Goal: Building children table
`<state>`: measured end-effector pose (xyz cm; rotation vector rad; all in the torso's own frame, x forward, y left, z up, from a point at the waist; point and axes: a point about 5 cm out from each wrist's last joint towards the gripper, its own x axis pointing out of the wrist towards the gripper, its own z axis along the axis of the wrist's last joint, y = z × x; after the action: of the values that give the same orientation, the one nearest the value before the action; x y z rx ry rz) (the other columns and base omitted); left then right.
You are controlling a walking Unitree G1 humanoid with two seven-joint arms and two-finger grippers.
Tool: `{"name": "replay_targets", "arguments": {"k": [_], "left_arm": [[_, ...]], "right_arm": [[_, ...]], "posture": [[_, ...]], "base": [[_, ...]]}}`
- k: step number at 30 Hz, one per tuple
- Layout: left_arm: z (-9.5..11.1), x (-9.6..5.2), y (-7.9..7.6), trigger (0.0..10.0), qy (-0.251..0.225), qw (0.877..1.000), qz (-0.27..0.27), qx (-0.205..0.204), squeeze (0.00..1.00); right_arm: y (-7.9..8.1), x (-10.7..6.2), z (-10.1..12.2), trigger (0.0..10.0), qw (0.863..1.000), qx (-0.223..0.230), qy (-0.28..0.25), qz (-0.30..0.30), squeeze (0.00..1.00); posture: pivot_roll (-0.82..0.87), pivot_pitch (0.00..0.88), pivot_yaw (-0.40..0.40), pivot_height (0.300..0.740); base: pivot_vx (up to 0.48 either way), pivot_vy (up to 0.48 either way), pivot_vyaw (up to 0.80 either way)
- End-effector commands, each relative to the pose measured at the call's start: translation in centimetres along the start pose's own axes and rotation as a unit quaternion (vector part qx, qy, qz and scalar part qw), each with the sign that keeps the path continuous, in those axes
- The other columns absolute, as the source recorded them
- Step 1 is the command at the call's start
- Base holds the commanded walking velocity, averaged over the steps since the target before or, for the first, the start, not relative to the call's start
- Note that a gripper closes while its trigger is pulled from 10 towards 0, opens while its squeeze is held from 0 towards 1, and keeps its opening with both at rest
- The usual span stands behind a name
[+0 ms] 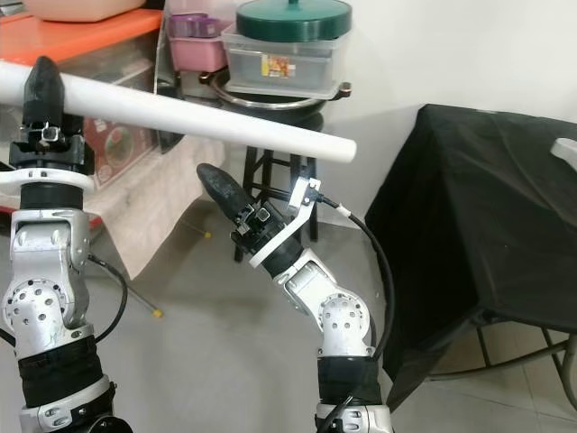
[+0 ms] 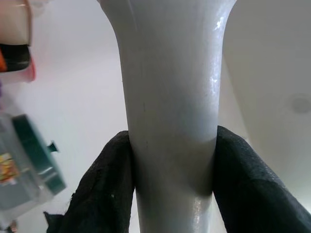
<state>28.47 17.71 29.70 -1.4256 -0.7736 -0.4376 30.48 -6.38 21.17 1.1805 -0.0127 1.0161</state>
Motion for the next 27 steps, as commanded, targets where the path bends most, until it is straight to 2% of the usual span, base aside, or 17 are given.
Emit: {"name": "replay_targets", "arguments": {"k": [1,10,11,14,16,24,27], "left_arm": [[-1.0,-0.3,-0.5,10.0,0.009,0.999,-0.015,-0.033,0.0],[-2.1,-0.8,-0.2,10.0,0.017,0.998,0.0,-0.055,0.0],[-2.1,-0.8,-0.1,10.0,0.017,0.998,0.004,-0.057,0.0],[-2.1,-0.8,0.0,10.0,0.017,0.998,0.007,-0.057,0.0],[-2.2,-0.8,0.1,10.0,0.017,0.998,0.012,-0.057,0.0],[-2.1,-0.8,0.3,10.0,0.016,0.998,0.017,-0.056,0.0],[-2.0,-0.7,0.3,10.0,0.016,0.998,0.017,-0.056,0.0]], "right_arm": [[0.7,1.3,0.0,10.0,1.0,0.012,-0.012,0.025,0.0],[1.9,3.5,0.7,10.0,0.996,-0.018,-0.034,0.074,0.0],[2.2,3.9,0.6,10.0,0.995,-0.035,-0.029,0.084,0.0],[2.5,4.3,0.3,10.0,0.994,-0.049,-0.025,0.093,0.0],[2.8,4.8,-0.7,10.0,0.992,-0.064,-0.009,0.104,0.0],[3.5,5.1,-1.9,10.0,0.988,-0.065,0.017,0.141,0.0],[3.8,5.2,-1.8,10.0,0.987,-0.059,0.007,0.152,0.0]], "posture": [[0.03,0.0,-0.024,0.74],[0.03,0.0,-0.02,0.74],[0.04,0.0,-0.016,0.74],[0.04,0.0,-0.016,0.74],[0.04,0.0,-0.012,0.74],[0.05,0.0,-0.013,0.74],[0.05,0.0,-0.013,0.74]], "base": [[0.0,0.0,0.0],[0.0,0.0,0.0],[0.0,0.0,0.0],[0.0,0.0,0.0],[0.0,0.0,0.0],[0.0,0.0,0.0],[0.0,0.0,0.0]]}}
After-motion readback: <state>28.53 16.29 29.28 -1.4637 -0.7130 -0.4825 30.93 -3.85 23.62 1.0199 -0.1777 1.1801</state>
